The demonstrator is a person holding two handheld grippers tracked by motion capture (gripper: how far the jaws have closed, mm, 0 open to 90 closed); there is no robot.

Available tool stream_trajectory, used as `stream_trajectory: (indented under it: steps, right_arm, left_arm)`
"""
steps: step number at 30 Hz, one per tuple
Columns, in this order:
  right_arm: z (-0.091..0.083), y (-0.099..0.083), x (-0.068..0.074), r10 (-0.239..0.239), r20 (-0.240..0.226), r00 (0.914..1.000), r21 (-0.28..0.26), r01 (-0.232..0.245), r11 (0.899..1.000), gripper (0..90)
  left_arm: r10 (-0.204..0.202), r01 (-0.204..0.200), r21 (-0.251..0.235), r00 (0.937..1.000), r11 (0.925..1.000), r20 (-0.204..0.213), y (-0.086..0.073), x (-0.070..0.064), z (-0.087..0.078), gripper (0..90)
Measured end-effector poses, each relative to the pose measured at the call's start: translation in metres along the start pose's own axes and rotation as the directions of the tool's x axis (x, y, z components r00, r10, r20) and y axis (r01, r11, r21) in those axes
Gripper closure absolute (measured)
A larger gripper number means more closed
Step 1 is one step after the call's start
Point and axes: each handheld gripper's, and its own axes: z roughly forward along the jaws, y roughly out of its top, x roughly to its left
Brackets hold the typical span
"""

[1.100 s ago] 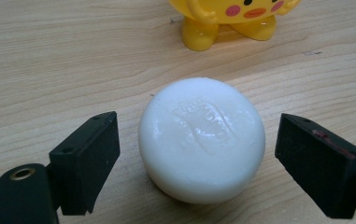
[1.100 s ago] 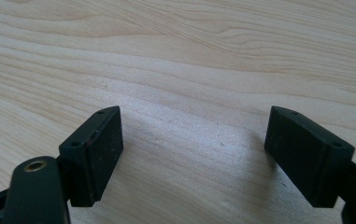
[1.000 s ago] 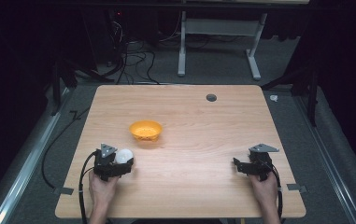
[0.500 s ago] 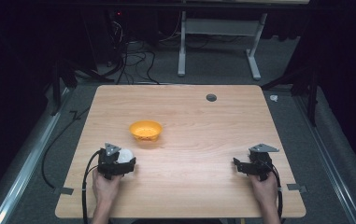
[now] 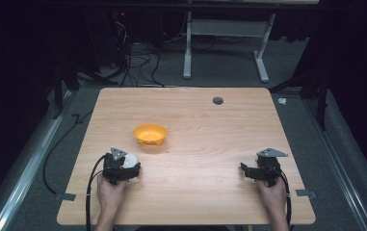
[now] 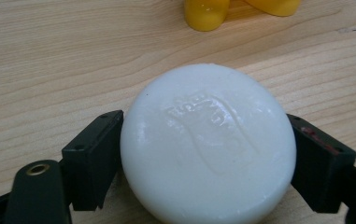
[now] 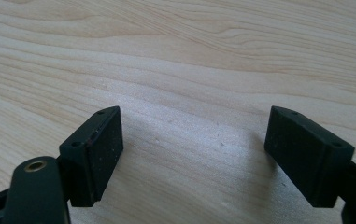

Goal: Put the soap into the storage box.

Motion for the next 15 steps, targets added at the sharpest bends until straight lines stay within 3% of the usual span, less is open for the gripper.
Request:
stream_trajectory:
  steps: [15]
  right_arm:
    - [0.0000,0.0000,-0.0001,0.001,-0.001,1.0000,0.000,-0.001,1.000,20.4]
  left_arm:
    - [0.017,-0.017,-0.005,0.9999,0.9999,0.000,-0.0006,-0.0024,-0.0001,24.5]
